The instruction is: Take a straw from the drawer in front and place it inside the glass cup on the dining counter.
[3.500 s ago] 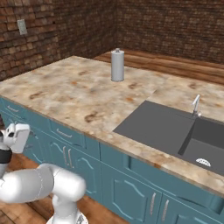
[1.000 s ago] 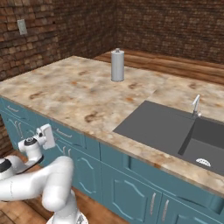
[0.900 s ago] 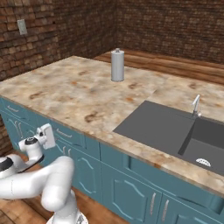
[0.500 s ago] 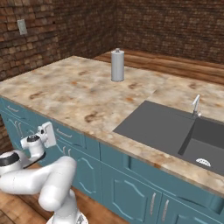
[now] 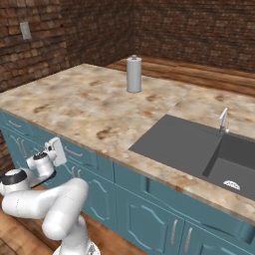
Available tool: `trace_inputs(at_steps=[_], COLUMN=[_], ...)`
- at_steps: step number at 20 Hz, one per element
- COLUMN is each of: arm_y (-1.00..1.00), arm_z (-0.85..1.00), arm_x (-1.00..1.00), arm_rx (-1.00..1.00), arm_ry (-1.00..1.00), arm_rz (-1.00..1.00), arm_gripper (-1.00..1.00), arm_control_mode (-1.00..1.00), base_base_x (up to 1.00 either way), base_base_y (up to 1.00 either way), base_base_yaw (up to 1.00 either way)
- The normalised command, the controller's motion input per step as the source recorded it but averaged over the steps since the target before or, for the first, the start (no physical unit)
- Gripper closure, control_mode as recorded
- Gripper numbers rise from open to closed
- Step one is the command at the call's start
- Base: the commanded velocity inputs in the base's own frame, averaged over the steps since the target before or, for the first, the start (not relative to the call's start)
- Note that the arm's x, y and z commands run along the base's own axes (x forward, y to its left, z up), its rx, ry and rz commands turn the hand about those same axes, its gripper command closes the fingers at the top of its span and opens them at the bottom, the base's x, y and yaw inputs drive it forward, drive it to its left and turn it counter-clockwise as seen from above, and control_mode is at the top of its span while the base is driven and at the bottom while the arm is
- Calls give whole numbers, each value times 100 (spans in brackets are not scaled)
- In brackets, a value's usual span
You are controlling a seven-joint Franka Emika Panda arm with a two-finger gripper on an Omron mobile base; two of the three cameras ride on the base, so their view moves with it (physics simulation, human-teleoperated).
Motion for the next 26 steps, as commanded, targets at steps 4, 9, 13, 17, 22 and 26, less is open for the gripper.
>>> trace_inputs(at_steps=[4,9,13,17,22,26], arm_y=[0,0,4,1,4,18], arm_z=[-88,-69,-12,0,0,0], arm_x=[24,20,1,-9,-27,-48], arm_rx=[-18,-15,-8,-3,-2,0], arm_ry=[-16,-18,-24,-28,-26,-20], arm_rz=[4,3,0,0,0,0], arm_gripper=[-100,-100,100,100,100,100], arm_control_mode=[-100,-100,-100,-100,-100,-100], base_base_x=[0,0,0,0,0,0], base_base_y=[0,0,0,0,0,0], base_base_yaw=[0,0,0,0,0,0])
